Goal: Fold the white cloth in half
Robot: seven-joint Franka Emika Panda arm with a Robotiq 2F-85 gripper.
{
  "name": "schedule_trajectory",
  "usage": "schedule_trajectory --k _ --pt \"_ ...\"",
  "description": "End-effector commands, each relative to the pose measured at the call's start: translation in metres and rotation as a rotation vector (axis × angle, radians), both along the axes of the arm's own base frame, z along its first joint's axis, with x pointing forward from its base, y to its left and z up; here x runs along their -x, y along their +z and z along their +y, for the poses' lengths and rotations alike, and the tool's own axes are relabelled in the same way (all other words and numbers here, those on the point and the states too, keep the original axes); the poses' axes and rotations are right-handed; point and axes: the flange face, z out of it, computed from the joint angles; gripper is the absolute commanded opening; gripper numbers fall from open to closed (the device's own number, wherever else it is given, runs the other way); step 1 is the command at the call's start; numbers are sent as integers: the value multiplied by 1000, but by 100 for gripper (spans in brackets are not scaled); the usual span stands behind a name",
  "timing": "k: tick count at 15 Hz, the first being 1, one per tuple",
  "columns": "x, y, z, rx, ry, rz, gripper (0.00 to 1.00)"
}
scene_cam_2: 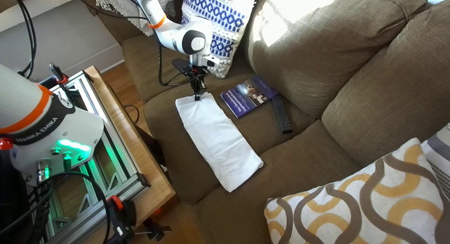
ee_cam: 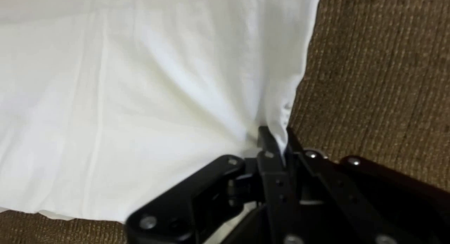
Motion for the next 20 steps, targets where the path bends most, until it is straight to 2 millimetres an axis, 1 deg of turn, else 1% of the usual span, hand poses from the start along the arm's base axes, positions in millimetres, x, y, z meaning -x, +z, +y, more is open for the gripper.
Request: schedule_trajectory --k 1,2,4,12,16,19,20 --pt "7 16 -6 -6 9 -29 0" --pt "7 20 -5 -11 11 -39 2" --pt "5 31 0 -21 15 -60 2" --pt "-13 87 44 -92 84 -144 2" --pt "-24 106 63 -138 78 -181 2" --pt "-27 120 75 -158 66 -198 2" --pt "-32 128 86 -174 67 -223 2"
